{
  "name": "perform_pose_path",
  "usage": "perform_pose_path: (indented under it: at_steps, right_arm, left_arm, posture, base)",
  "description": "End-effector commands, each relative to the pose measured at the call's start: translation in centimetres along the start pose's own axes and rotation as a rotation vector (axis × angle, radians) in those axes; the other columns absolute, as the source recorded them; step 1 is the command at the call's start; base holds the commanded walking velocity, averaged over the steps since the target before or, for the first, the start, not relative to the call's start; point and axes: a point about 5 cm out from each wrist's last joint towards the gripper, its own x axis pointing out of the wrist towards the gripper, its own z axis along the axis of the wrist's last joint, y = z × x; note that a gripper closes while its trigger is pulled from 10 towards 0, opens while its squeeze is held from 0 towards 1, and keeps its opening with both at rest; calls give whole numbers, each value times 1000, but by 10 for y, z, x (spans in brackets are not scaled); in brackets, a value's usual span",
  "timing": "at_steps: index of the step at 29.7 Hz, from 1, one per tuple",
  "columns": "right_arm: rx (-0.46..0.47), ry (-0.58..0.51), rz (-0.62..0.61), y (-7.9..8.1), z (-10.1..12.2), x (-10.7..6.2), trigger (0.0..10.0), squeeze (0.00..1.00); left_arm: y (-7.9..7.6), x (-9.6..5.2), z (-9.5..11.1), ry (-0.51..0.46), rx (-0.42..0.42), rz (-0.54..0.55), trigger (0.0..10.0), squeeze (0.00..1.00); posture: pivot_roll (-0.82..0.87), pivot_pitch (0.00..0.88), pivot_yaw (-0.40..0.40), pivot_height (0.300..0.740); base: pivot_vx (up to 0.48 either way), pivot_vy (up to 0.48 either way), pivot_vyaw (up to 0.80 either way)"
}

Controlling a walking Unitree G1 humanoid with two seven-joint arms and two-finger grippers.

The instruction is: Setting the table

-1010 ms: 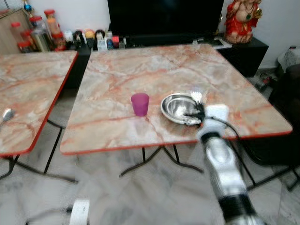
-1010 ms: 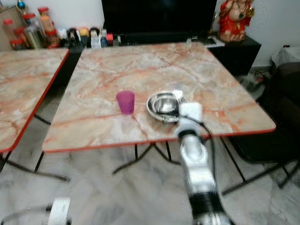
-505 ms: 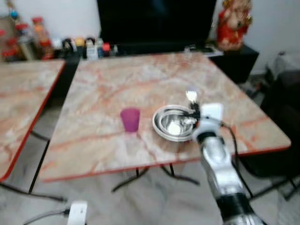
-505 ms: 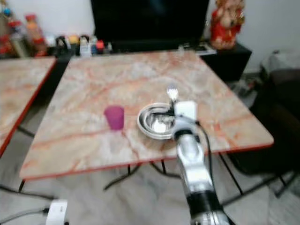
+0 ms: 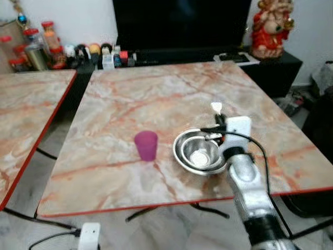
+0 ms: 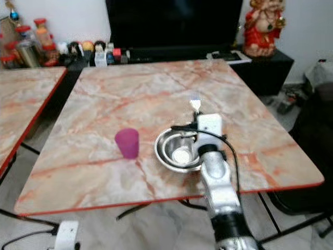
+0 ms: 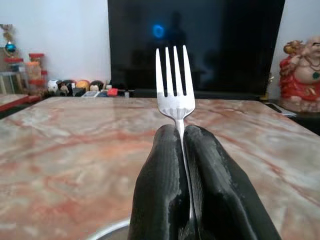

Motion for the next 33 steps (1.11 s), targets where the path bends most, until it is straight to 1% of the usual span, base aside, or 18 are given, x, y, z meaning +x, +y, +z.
perform_pose_path:
  at_steps: [1,5,12,16,17,21,22,23,24,26,27,29,32,33]
  right_arm:
    - [-3,-12,-30,-11,2,-1,10000,0]
    - [1,-6,-32,-12,1,-2,10000,0]
    - [-3,0,-21,-14,2,-1,10000,0]
    - [-8,21,-26,-20,1,1,10000,0]
    - [-40,49,-39,-27,-3,2,10000,0]
    - [-50,55,-43,-30,-3,2,10000,0]
    - [-64,70,-65,-39,-5,2,10000,0]
    - [-73,87,-98,-52,-5,2,10000,0]
    - [-73,87,-98,-52,-5,2,10000,0]
    - [-107,125,-154,-77,-4,0,10000,0]
    - [-112,140,-169,-85,-4,-1,10000,0]
    - [-115,153,-186,-94,-5,-2,10000,0]
    - [-114,154,-189,-95,-5,-3,10000,0]
    - [-115,170,-191,-98,-7,-4,10000,0]
  left_arm:
    - [-4,0,3,-9,6,-8,10000,0]
    - [-4,0,4,-20,-8,-13,10000,0]
    - [-3,1,5,-22,-9,-10,10000,0]
    - [-3,1,5,-19,-6,-9,10000,0]
    - [-3,1,5,-17,-5,-10,10000,0]
    - [-3,1,5,-17,-5,-10,10000,0]
    - [-3,1,5,-17,-7,-10,10000,0]
    - [-3,1,4,-16,-8,-11,10000,0]
    - [-3,1,4,-16,-8,-11,10000,0]
    - [-3,1,4,-12,-10,-11,10000,0]
    - [-3,1,4,-11,-9,-12,10000,0]
    - [-3,1,4,-11,-8,-13,10000,0]
    - [-3,1,4,-11,-7,-14,10000,0]
    - [-3,1,5,-12,-6,-17,10000,0]
  posture:
    - [-65,0,31,740]
    - [-67,0,34,740]
    - [-66,0,35,740]
    - [-67,0,35,740]
    - [-67,0,35,740]
    - [-62,0,33,740]
    - [-61,0,32,740]
    - [-61,0,32,740]
    - [-61,0,32,740]
    - [-67,0,37,740]
    - [-67,0,37,740]
    - [-67,0,37,740]
    - [-67,0,37,740]
    - [-68,0,44,740]
  base:
    - [0,0,0]
    - [0,0,0]
    - [0,0,0]
    - [0,0,0]
    - [0,0,0]
    - [0,0,0]
    - [0,0,0]
    - [0,0,0]
    - [0,0,0]
    - [0,0,0]
    - [0,0,0]
    - [0,0,0]
    - [0,0,0]
    - [0,0,0]
